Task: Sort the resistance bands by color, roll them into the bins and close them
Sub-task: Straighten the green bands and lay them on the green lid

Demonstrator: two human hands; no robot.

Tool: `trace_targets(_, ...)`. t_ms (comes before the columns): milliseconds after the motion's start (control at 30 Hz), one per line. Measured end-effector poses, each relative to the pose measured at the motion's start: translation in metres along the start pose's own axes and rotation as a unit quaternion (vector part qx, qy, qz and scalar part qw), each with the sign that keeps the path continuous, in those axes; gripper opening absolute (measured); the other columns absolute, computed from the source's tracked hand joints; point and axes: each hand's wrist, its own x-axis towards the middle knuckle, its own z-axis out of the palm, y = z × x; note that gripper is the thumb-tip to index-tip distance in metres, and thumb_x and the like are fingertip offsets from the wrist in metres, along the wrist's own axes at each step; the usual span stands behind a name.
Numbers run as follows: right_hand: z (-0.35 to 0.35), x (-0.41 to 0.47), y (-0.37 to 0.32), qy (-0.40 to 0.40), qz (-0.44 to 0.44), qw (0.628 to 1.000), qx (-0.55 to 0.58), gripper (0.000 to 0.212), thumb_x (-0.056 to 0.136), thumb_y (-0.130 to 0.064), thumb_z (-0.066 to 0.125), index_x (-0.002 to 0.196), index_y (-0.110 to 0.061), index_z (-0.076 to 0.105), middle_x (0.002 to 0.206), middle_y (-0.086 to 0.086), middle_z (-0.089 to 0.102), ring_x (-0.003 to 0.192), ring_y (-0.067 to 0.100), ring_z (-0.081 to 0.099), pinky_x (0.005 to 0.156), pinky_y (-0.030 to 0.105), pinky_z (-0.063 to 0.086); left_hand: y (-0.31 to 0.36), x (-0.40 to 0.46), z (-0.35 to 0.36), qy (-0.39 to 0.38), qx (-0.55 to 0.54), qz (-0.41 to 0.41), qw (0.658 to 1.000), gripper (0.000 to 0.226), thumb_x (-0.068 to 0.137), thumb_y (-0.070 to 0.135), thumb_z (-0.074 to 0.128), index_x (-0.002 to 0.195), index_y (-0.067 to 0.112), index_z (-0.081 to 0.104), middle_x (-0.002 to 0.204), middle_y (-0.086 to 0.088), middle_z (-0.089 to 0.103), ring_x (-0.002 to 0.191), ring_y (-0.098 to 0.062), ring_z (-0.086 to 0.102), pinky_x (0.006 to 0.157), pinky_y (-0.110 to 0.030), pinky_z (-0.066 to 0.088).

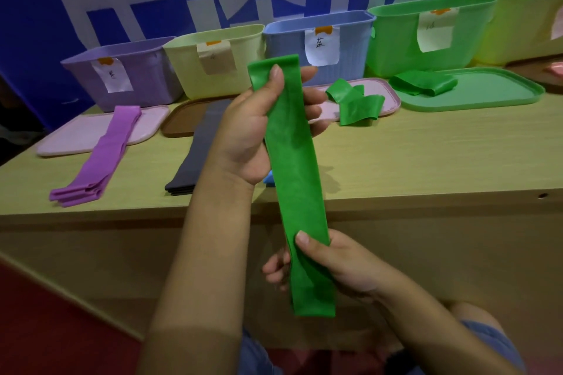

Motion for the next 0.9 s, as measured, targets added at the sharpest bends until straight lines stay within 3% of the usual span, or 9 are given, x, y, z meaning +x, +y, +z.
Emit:
trace_targets(67, -0.005, 0.0, 0.004, 0.001, 0.004, 1.0, -0.029, 0.043, 0.079, -0.055, 0.063, 0.088, -0.012, 0.069, 0.091, 0.009, 0.073, 0.086, 0.019, 0.07, 0.079, 0.029, 0.055, 0.002, 0.002, -0.002, 0.013, -0.022, 0.008, 1.0, 0.038, 0.103, 0.029, 0.029, 0.102, 0.006, 0.06, 0.067, -0.002, 0.062, 0.054, -0.007, 0.056, 0.057, -0.024, 0.052)
trace_targets(167, -0.01, -0.004, 0.014, 0.006, 0.029, 0.997, -0.074, 0.044, 0.083, -0.051, 0.055, 0.092, -0.009, 0.061, 0.077, 0.003, 0.072, 0.071, 0.014, 0.07, 0.069, 0.024, 0.055, 0.007, 0.004, -0.008, 0.024, -0.034, 0.03, 0.999, 0.038, 0.103, 0.03, 0.03, 0.102, 0.007, 0.06, 0.065, 0.0, 0.059, 0.051, -0.005, 0.051, 0.055, -0.021, 0.047)
trace_targets(333, -0.009, -0.001, 0.03, 0.094, 0.031, 0.976, -0.194, 0.037, 0.087, -0.042, 0.041, 0.074, -0.011, 0.055, 0.048, -0.004, 0.059, 0.038, 0.004, 0.051, 0.044, 0.015, 0.042, 0.005, 0.003, -0.011, 0.023, -0.015, 0.03, 0.999, 0.038, 0.103, 0.03, 0.03, 0.103, 0.006, 0.06, 0.065, 0.002, 0.056, 0.05, -0.005, 0.045, 0.051, -0.02, 0.044)
trace_targets(533, -0.013, -0.004, 0.047, 0.146, 0.011, 0.957, -0.251, 0.045, 0.095, -0.05, 0.037, 0.072, -0.013, 0.051, 0.039, -0.005, 0.05, 0.031, 0.003, 0.039, 0.041, 0.015, 0.034, 0.005, 0.0, -0.008, 0.038, -0.013, 0.036, 0.999, 0.035, 0.103, 0.028, 0.032, 0.102, 0.005, 0.058, 0.061, 0.004, 0.049, 0.046, -0.003, 0.037, 0.046, -0.016, 0.034)
trace_targets(633, -0.014, -0.007, 0.04, 0.135, 0.005, 0.967, -0.217, 0.042, 0.094, -0.046, 0.042, 0.075, -0.011, 0.056, 0.053, -0.002, 0.062, 0.042, 0.007, 0.055, 0.048, 0.018, 0.045, 0.003, 0.0, -0.007, 0.037, -0.022, 0.045, 0.998, 0.035, 0.103, 0.027, 0.032, 0.101, 0.004, 0.058, 0.06, 0.005, 0.048, 0.045, -0.003, 0.037, 0.045, -0.016, 0.034)
trace_targets(733, -0.016, -0.015, 0.025, 0.16, -0.014, 0.958, -0.237, 0.034, 0.087, -0.051, 0.054, 0.092, -0.019, 0.065, 0.084, -0.003, 0.072, 0.079, 0.008, 0.068, 0.076, 0.03, 0.055, -0.001, -0.002, -0.007, 0.035, -0.027, 0.054, 0.998, 0.035, 0.103, 0.026, 0.031, 0.1, 0.003, 0.057, 0.059, 0.004, 0.048, 0.045, -0.003, 0.036, 0.044, -0.016, 0.035)
trace_targets(800, -0.014, -0.023, 0.012, 0.166, -0.046, 0.953, -0.25, 0.031, 0.082, -0.048, 0.064, 0.1, -0.023, 0.066, 0.095, -0.005, 0.072, 0.092, 0.005, 0.065, 0.082, 0.026, 0.053, -0.003, -0.004, -0.007, 0.033, -0.029, 0.055, 0.998, 0.034, 0.103, 0.027, 0.032, 0.1, 0.003, 0.057, 0.059, 0.004, 0.048, 0.045, -0.003, 0.035, 0.044, -0.016, 0.035)
trace_targets(900, -0.01, -0.033, -0.016, 0.185, -0.08, 0.949, -0.242, 0.025, 0.08, -0.026, 0.062, 0.102, -0.015, 0.066, 0.099, -0.005, 0.072, 0.096, 0.003, 0.065, 0.081, 0.015, 0.047, -0.006, -0.005, -0.011, 0.031, -0.044, 0.054, 0.997, 0.034, 0.101, 0.027, 0.032, 0.099, 0.004, 0.057, 0.058, 0.004, 0.047, 0.044, -0.003, 0.035, 0.043, -0.016, 0.035)
